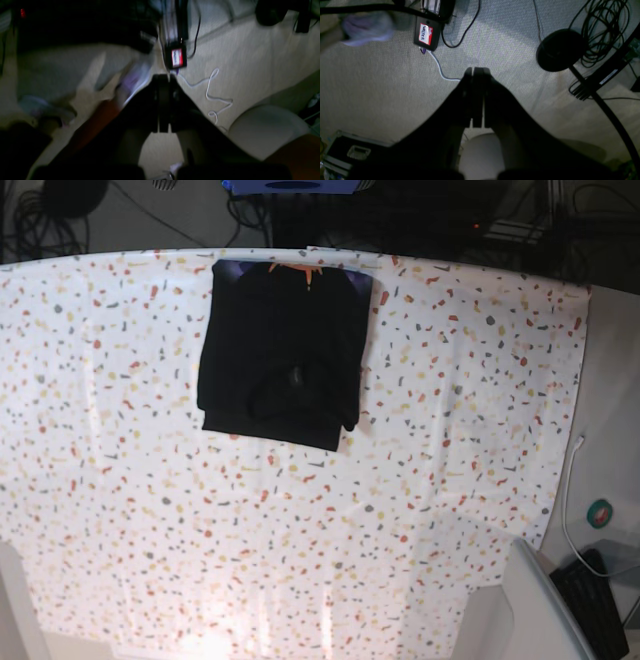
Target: Layout the t-shirt on the table in an organized manner, then fold the t-shirt properly
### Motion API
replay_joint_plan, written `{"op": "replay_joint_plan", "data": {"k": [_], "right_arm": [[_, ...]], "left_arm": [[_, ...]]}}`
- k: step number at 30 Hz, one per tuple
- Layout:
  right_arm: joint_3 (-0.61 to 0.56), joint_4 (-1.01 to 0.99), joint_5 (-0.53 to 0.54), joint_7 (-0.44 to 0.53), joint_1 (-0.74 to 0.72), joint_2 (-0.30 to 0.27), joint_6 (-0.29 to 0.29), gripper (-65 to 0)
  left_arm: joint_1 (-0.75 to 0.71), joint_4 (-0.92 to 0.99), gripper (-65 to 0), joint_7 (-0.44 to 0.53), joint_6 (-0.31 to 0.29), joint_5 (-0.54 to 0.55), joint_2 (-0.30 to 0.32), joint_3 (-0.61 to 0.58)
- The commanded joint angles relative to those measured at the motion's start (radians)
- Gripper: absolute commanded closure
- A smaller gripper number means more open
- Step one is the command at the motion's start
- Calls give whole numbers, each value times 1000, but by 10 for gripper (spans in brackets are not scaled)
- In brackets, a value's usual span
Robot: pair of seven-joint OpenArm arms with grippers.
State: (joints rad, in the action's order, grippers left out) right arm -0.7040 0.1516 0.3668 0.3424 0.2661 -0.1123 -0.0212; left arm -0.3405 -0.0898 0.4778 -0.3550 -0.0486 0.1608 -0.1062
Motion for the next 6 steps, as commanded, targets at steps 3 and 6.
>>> {"op": "replay_joint_plan", "data": {"k": [3, 6], "right_arm": [[2, 4, 4, 13, 9, -3, 2, 0], [2, 4, 4, 13, 8, -11, 2, 0]], "left_arm": [[17, -8, 0, 20, -8, 5, 4, 3], [57, -11, 0, 20, -8, 6, -19, 3]]}}
